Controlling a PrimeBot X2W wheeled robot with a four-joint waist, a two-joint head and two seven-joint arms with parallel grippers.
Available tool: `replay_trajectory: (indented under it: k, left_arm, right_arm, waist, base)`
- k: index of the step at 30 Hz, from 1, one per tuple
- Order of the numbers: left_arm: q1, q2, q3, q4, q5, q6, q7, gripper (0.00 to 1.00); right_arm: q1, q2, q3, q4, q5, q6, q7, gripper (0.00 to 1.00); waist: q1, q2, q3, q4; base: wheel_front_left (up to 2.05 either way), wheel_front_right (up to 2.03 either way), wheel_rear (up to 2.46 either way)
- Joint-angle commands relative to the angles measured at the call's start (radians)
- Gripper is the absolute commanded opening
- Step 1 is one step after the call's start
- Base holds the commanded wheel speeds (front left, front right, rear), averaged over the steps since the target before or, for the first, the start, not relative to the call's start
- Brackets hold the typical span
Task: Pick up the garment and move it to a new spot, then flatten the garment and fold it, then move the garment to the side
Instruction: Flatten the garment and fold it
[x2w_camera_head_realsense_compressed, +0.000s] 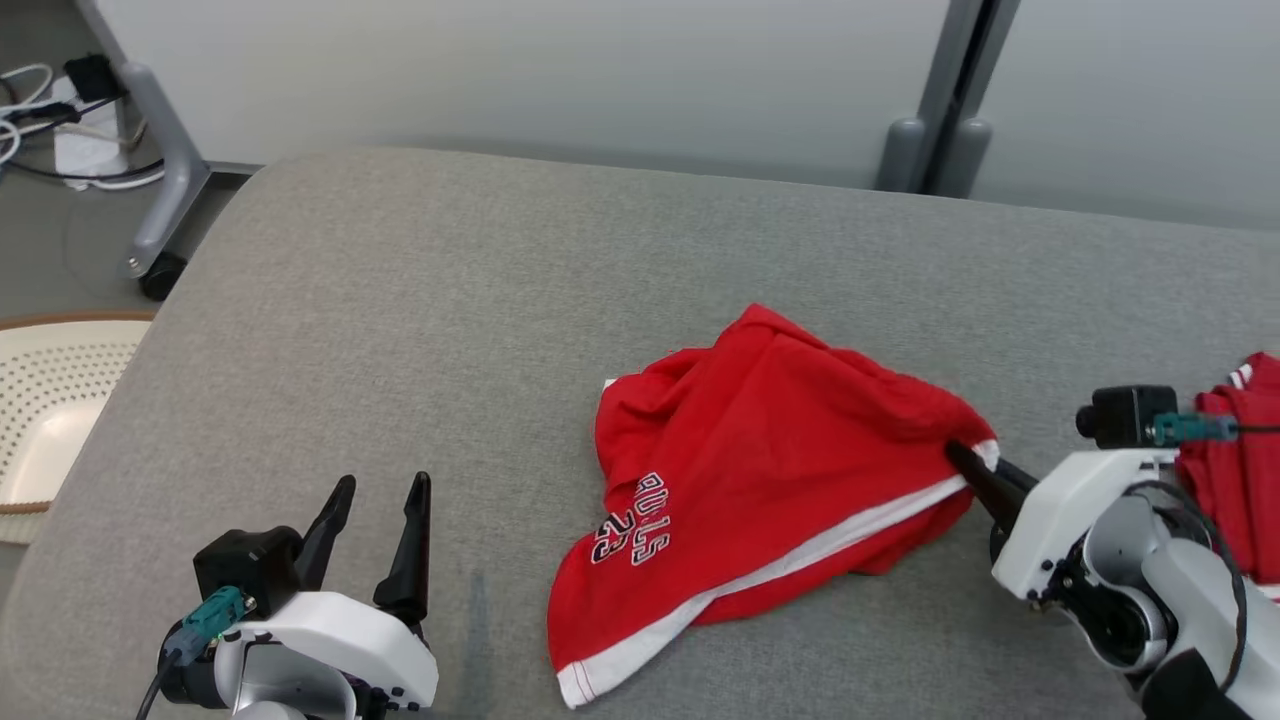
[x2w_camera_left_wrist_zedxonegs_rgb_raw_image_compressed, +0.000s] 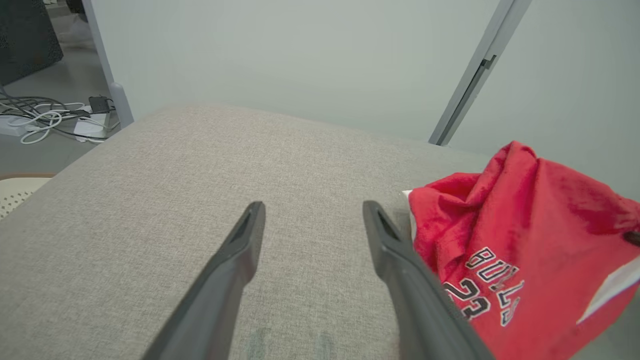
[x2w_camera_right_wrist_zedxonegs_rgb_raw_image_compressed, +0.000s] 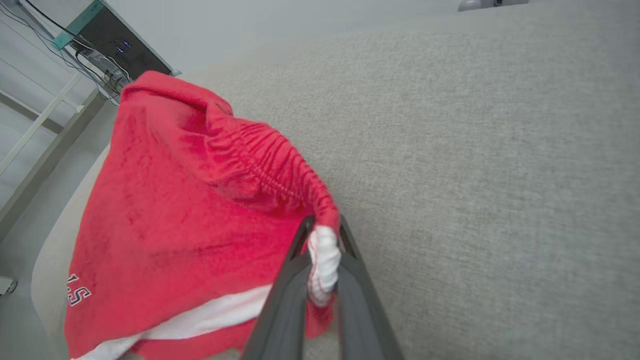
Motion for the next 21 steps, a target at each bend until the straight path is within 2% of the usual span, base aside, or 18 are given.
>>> replay_trajectory:
  k: [1,9,15,16,18,19,20,21]
  left_arm:
    - [0.009,0.008,0.002,-0.006,-0.003,0.005,0.0,1.0]
    - [0.033,0.012,0.0,-0.019,-0.011,0.015,0.006,1.0]
    - [0.032,0.015,-0.002,-0.021,-0.014,0.017,0.006,1.0]
    - [0.032,0.014,-0.003,-0.02,-0.014,0.018,0.007,1.0]
    - [0.033,0.014,-0.006,-0.02,-0.015,0.019,0.008,1.0]
    - [0.032,0.015,-0.007,-0.02,-0.015,0.018,0.011,1.0]
    - [0.03,0.016,-0.008,-0.018,-0.015,0.017,0.013,1.0]
    - [0.028,0.017,-0.01,-0.018,-0.015,0.017,0.015,1.0]
  right_arm:
    - [0.042,-0.011,0.006,-0.019,0.023,0.0,-0.007,0.0]
    - [0.233,-0.037,-0.026,-0.161,0.143,0.0,0.025,0.0]
    - [0.354,-0.047,-0.066,-0.241,0.16,0.0,0.089,0.0]
    - [0.371,-0.045,-0.074,-0.248,0.152,0.0,0.097,0.03]
    - [0.396,-0.036,-0.089,-0.256,0.134,0.0,0.107,0.36]
    - [0.408,-0.028,-0.095,-0.258,0.122,0.0,0.112,0.78]
    - [0.417,-0.018,-0.102,-0.259,0.11,0.0,0.117,1.0]
    - [0.424,-0.009,-0.112,-0.262,0.099,0.0,0.118,1.0]
  waist:
    - [-0.0001,0.0,-0.023,-0.04]
    - [-0.0001,0.0,-0.041,-0.124]
    - [-0.0001,0.0,-0.044,-0.164]
    - [-0.0001,0.0,-0.045,-0.168]
    - [-0.0001,0.0,-0.047,-0.174]
    - [-0.0001,0.0,-0.047,-0.176]
    - [-0.0001,0.0,-0.048,-0.179]
    - [-0.0001,0.0,-0.05,-0.18]
  base:
    - [0.0,0.0,0.0]
    - [0.0,0.0,0.0]
    - [0.0,0.0,0.0]
    - [0.0,0.0,0.0]
    - [0.0,0.0,0.0]
    - [0.0,0.0,0.0]
    - [0.0,0.0,0.0]
    - [0.0,0.0,0.0]
